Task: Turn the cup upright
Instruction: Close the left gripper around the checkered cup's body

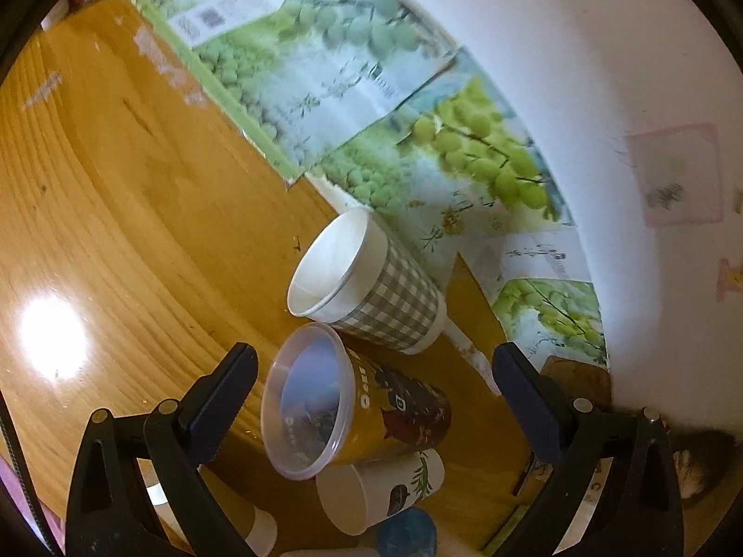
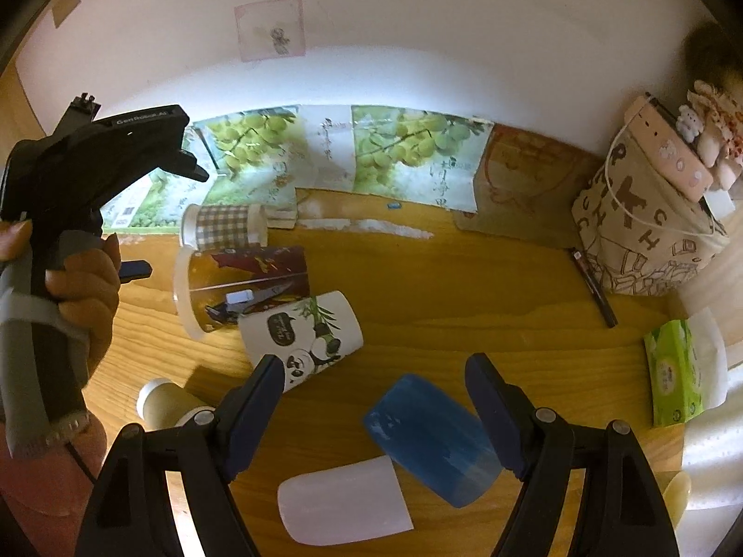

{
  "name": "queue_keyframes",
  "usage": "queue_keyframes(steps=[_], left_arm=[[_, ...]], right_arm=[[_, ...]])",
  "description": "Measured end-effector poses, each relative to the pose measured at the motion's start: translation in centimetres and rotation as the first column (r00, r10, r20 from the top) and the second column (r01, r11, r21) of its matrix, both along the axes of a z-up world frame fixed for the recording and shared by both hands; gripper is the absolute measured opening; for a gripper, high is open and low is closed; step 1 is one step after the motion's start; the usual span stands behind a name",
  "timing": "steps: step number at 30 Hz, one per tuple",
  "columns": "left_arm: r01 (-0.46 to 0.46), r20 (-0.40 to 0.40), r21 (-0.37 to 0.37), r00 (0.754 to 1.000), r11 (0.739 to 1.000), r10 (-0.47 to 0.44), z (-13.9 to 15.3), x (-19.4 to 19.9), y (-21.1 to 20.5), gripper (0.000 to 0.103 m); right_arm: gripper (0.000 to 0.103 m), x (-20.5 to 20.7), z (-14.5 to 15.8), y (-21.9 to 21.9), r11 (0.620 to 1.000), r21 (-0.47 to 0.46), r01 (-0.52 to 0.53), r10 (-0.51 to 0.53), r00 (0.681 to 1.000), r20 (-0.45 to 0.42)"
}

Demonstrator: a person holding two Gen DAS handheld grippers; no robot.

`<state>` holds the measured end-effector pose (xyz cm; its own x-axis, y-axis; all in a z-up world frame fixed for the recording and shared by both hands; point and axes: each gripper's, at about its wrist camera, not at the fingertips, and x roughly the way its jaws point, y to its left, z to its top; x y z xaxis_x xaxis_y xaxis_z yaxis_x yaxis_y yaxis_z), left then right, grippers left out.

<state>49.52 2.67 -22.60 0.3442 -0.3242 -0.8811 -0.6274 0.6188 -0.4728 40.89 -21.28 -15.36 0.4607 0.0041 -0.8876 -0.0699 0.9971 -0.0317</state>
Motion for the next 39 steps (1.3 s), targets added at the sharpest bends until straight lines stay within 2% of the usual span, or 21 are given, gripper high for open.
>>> queue_keyframes(steps=[2,9,21,27,31,35,39], left_arm=[[0.000,-0.011,-0.029,1.000,1.000,0.000,-0.6,0.2,0.0,0.101],[-0.009,-0.056,-0.060,0.998,0.998,0.006,-2.4,0.9,-0.1,0.101],[-0.024,-0.072,-0.159,0.997,0.987,0.012,-5.4,2.1,0.6,0.101],[-0.048,-0.048,-0.191,0.998,0.980,0.040,-5.8,2.2,1.3,0.100],[-0.051,-0.040,-0.208,0.998,0.977,0.043,-6.0,2.3,1.4,0.091],[-0.041,-0.031,-0.229,0.999,0.973,0.035,-6.1,2.4,1.5,0.076],[-0.034,-0.010,-0.248,0.999,0.968,0.033,-6.0,2.4,1.5,0.069]], right_arm=[[0.081,0.2,-0.3,-0.2,1.000,-0.005,0.007,-0.008,1.000,-0.009],[0.081,0.8,-0.9,-0.9,0.999,-0.014,0.039,-0.039,0.999,-0.036],[0.081,1.5,-2.1,-1.4,0.998,-0.033,0.061,-0.063,0.995,-0.078],[0.081,1.7,-2.6,-1.5,0.997,-0.040,0.069,-0.072,0.993,-0.098],[0.081,1.7,-2.8,-1.4,0.996,-0.045,0.074,-0.078,0.991,-0.105],[0.081,1.6,-2.9,-1.4,0.996,-0.048,0.080,-0.085,0.990,-0.110],[0.081,1.4,-2.9,-1.5,0.994,-0.054,0.094,-0.100,0.988,-0.117]])
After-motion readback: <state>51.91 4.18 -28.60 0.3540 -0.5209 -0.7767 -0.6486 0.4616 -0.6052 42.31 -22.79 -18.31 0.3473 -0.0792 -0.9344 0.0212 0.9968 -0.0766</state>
